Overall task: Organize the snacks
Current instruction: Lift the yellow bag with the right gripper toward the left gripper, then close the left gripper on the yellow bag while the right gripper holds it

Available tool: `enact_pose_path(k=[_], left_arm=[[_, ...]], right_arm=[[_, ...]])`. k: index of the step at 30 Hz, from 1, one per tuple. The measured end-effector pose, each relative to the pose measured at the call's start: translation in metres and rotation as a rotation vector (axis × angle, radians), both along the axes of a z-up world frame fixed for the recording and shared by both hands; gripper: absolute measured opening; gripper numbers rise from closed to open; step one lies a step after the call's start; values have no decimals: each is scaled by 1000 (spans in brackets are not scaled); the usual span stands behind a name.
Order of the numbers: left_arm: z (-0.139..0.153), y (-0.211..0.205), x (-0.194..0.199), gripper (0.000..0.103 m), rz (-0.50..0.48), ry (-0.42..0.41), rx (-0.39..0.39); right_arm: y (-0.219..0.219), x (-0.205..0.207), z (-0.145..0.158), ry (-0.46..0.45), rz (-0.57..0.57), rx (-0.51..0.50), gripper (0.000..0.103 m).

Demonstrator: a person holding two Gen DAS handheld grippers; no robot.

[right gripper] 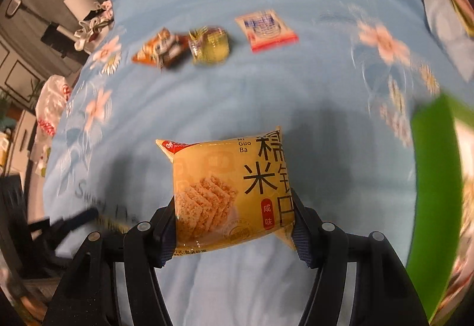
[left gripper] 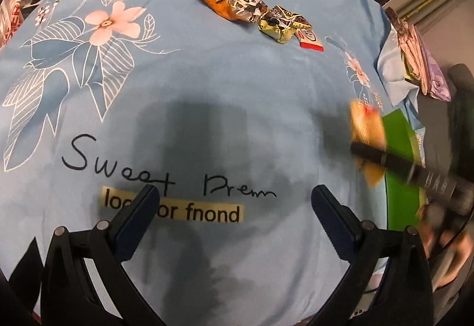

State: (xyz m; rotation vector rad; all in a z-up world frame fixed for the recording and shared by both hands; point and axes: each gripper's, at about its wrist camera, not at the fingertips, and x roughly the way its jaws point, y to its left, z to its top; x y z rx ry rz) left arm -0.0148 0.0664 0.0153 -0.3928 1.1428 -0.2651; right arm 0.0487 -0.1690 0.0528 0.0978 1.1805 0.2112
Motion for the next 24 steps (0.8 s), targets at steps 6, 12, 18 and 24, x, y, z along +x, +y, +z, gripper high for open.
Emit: enact_pose_path(k=[6,12,18,24], left_arm=[[-6,-9,6,103,-9,15,4],[-4,-37,4,103,-139,5,-149],[-8,-59,-1,103,-244,42,-226],[-27,-57,16,102,-206,143,-522]], right_arm=[[2,-45,-21,45,47,-25,68],[-6,-74,-15,27,32,43,72],[-49,-101,-21,79,-105,322,75],[-70,-113,-48,144,-210,485,75]])
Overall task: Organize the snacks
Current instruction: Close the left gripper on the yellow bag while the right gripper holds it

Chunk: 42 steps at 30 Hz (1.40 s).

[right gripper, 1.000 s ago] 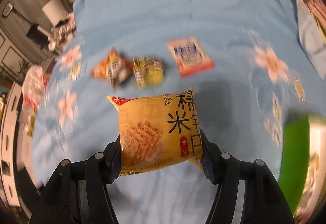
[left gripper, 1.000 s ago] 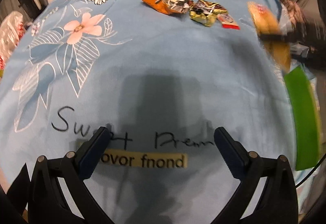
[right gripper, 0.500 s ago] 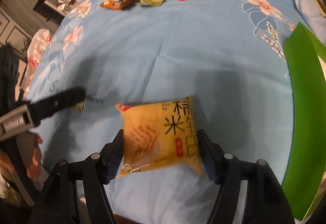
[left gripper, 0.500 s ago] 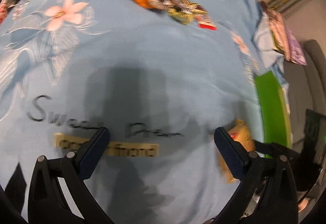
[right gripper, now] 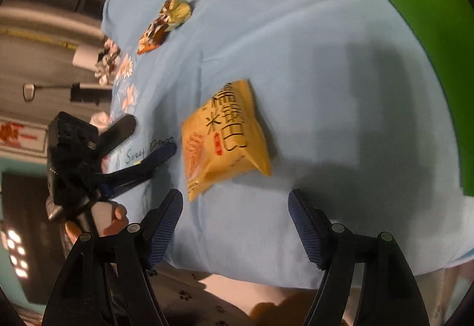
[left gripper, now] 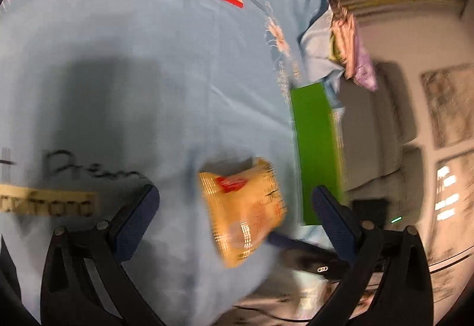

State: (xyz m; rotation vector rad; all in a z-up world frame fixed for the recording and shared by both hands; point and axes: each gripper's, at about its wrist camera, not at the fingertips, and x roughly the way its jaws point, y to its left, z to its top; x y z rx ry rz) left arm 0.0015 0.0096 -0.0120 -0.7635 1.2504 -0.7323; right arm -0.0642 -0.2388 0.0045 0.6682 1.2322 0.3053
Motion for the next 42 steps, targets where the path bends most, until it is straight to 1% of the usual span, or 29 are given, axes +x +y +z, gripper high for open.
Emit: enact_pose_path(k=[2,6,7,9,13,14,16,18,20,22,24,26,27,28,29,31,32,34,36,37,40,42], left_arm=[[0,-5,3,102,-12,10,-26],[8,-15,2,102,-59,-12,-1],[10,-20,1,102,-80,-19,-7],[8,-28,-1,102,-135,-7,-40],[6,-36,2,102,-122,2,-30],[5,-35,3,102,-119,8,-32],[4,-32,5,102,-97,24,-47],[3,-25,4,102,-83,32,-62],[3,-27,5,102,-97,26,-68],[5,-31,4,101,-119,11,-50],[5,-32,2,100,-113,0,-35],[4,-31,2,94,-98,5,-19],[3,-30,3,90,-87,13,-15],[1,-28,4,83,-77,23,-15],[-1,-26,5,79,-67,33,-11],[-5,-20,5,64,-51,50,3],[-6,-18,5,60,-44,56,12],[-6,-19,5,47,-46,49,33],[-3,-20,2,45,-51,24,63],[-1,-22,0,44,-53,11,77],[-6,-33,-3,42,-110,23,67],[-4,-36,-4,43,-122,7,84]], right_arm=[[-1,-1,-1,-19,-19,23,75],[-3,4,-4,-39,-40,37,75],[-3,5,-4,-43,-40,39,75],[-4,7,-4,-55,-45,46,75],[-12,8,-8,-70,-73,91,74],[-12,8,-9,-76,-75,89,73],[-14,9,-9,-84,-82,74,69],[-12,11,-8,-91,-79,50,68],[-10,11,-6,-97,-73,29,68],[-9,12,-5,-106,-61,8,67],[-9,12,-6,-113,-60,0,66],[-9,12,-6,-121,-61,-20,61],[-10,13,-7,-122,-61,-29,57],[-9,13,-6,-125,-59,-47,55],[-7,12,-5,-132,-52,-65,55],[-3,12,-4,-143,-38,-99,53],[-1,12,-3,-150,-31,-118,53],[0,13,-3,-157,-29,-129,53],[0,14,-3,-164,-29,-133,52],[2,14,-2,-169,-26,-138,50],[8,15,-1,-179,-2,-135,46],[14,15,2,-195,11,-170,46]])
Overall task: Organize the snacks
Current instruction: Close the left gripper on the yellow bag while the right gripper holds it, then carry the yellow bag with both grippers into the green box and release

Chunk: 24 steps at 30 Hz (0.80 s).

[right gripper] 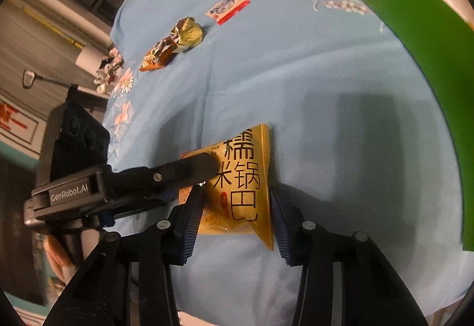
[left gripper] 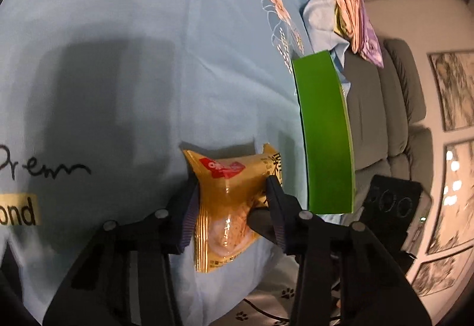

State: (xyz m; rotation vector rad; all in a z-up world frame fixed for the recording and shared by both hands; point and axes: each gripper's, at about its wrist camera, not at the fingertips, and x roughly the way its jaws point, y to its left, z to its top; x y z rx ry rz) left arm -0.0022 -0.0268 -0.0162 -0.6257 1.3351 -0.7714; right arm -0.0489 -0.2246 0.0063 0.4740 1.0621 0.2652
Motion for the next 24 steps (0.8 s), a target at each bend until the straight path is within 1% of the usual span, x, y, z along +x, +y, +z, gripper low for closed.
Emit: enact_pose_path(k=[1,3,4,6,8,10,12,15,18,20,24], left_arm=[[-2,2,0,43,16,17,-12],[-7,6,2,41,35,50,-41],[-10,10,4,37,50,73,-58],[-13,15,6,35,62,105,-89],[-11,14,4,34,54,87,-77],[-5,12,0,34,52,48,-52],[-1,11,-2,34,48,38,-48],[2,10,-3,33,40,48,-56],[10,9,-7,33,32,32,-59],[22,9,-12,33,21,4,-75],[39,-6,-16,33,7,-15,-106]], right_arm=[[3,0,2,-13,13,-24,46],[5,0,3,-20,22,-37,46],[3,0,3,-17,18,-30,46],[1,-1,2,-13,9,-9,46],[2,-2,1,-18,12,-12,45],[3,-3,2,-25,14,-22,45],[3,-4,2,-24,15,-19,45],[1,-8,5,-33,15,-8,45],[1,-13,12,-44,14,-6,45],[0,-19,21,-65,17,4,45],[-8,-31,43,-111,0,-14,45]])
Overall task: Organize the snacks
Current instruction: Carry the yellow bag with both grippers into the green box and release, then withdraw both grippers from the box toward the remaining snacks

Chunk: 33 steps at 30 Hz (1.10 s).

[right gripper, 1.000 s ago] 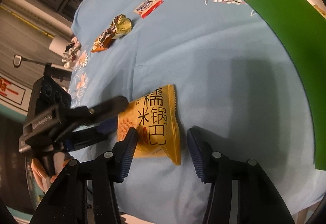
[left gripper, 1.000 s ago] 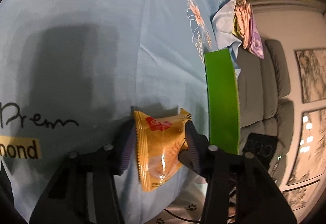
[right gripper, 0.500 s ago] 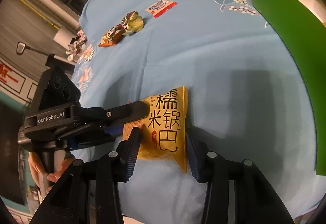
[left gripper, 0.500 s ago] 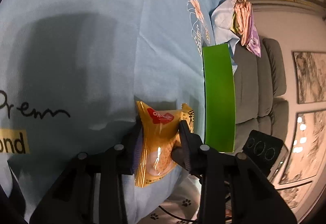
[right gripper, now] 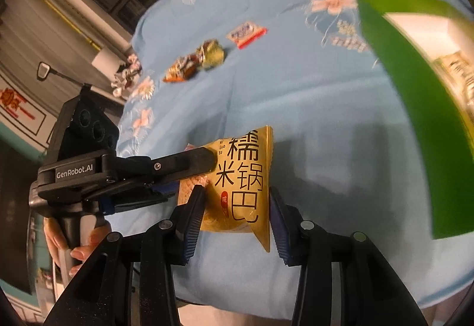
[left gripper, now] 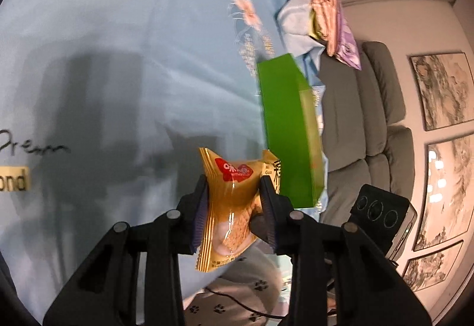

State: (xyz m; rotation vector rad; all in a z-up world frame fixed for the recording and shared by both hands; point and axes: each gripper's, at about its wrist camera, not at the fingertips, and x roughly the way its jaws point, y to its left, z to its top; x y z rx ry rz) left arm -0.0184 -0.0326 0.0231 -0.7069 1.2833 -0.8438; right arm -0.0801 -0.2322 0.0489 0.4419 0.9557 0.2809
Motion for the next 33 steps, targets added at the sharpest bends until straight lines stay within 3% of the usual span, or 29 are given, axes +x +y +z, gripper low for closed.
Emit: enact_pose_path(k=[5,13,17,22,24,26,27,28,29,33], left_arm=[[37,-50,-3,33,-57,-67,29],[91,-176,15,35,-179,-228,66],[82,-225,28,37,-198,-247,116],[63,-253,41,41,-200,-225,140],[58,-256,45,51,-184,-204,166],[60,-253,45,80,-185,-197,161],[63,-251,42,86,-195,-215,153],[68,-246,38,96,-205,-251,162],[75,-241,33,99,-195,-288,168],[100,-206,18,103,-108,-433,217]], right_arm=[[-42,-15,32,-42,-72,2,45],[-138,-29,76,-138,-245,-16,45],[-180,-14,72,-115,-304,-60,45],[-210,1,55,-84,-342,-54,45],[-216,3,49,-71,-344,-37,45],[-218,2,46,-65,-355,-25,48],[-219,2,46,-60,-360,-25,52],[-217,0,48,-60,-363,-27,68],[-214,-1,50,-63,-362,-36,84],[-199,-6,62,-91,-335,-63,96]])
